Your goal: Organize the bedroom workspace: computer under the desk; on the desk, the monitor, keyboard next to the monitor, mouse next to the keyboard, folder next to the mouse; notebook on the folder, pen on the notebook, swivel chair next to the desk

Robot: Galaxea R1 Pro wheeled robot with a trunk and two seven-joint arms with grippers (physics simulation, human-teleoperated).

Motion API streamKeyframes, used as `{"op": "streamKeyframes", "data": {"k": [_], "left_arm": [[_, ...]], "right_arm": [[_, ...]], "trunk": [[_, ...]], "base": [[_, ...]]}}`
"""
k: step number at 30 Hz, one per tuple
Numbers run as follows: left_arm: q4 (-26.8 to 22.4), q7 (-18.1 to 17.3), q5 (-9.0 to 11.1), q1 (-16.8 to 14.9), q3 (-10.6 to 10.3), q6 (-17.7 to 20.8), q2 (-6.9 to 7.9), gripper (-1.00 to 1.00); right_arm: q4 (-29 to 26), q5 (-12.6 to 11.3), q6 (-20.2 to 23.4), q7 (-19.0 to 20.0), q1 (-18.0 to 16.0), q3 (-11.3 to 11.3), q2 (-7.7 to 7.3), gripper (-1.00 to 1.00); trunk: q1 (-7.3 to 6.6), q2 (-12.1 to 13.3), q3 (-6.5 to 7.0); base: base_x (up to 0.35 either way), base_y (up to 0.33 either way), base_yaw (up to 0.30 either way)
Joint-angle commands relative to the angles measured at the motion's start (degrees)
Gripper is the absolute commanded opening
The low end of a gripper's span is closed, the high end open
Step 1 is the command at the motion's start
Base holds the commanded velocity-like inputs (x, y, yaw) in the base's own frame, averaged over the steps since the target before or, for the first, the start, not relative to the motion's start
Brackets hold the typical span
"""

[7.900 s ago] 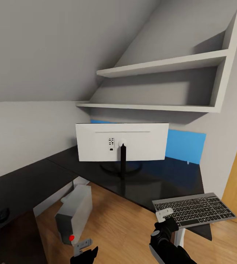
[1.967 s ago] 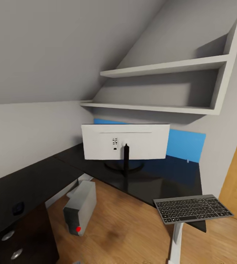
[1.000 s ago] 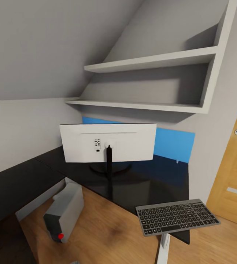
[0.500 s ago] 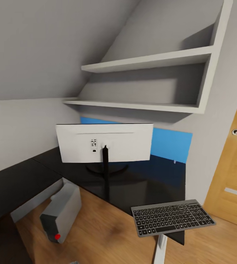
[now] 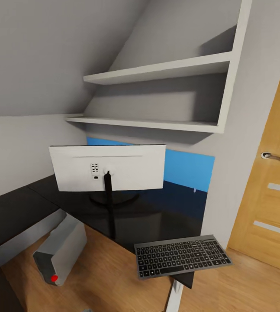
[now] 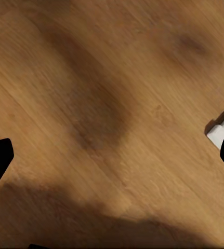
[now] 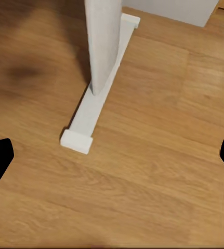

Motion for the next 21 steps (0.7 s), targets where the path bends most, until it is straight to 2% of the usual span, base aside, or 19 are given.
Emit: {"op": "streamKeyframes", "data": {"k": [1, 6, 9, 13, 21], "left_arm": [[0.07, -0.09, 0.56, -0.05, -0.48, -0.19, -0.01, 1.0], [0.07, -0.03, 0.59, -0.05, -0.45, -0.24, 0.07, 1.0], [0.07, -0.01, 0.64, -0.05, -0.44, -0.31, 0.15, 1.0], [0.07, -0.01, 0.65, -0.05, -0.44, -0.33, 0.2, 1.0], [0.07, 0.0, 0.58, -0.05, -0.51, -0.35, 0.2, 1.0]], "right_arm": [[0.02, -0.08, -0.02, -0.39, -0.03, 0.54, 0.02, 1.0], [0.07, -0.07, 0.04, -0.38, -0.03, 0.73, 0.03, 1.0], [0.14, -0.08, 0.1, -0.42, -0.03, 2.29, 0.03, 1.0], [0.19, -0.13, 0.04, -0.46, -0.03, 3.23, 0.03, 1.0], [0.32, -0.08, -0.05, -0.47, -0.03, 3.83, 0.23, 1.0]], "trunk": [[0.0, -0.03, -0.16], [0.0, -0.03, -0.61], [0.0, -0.03, -0.88], [0.0, -0.03, -1.24], [0.0, -0.03, -1.95]], "base": [[0.0, -0.114, 0.0], [0.0, -0.049, 0.0], [0.0, -0.009, 0.0], [0.0, -0.003, 0.0], [0.0, -0.007, 0.016]]}}
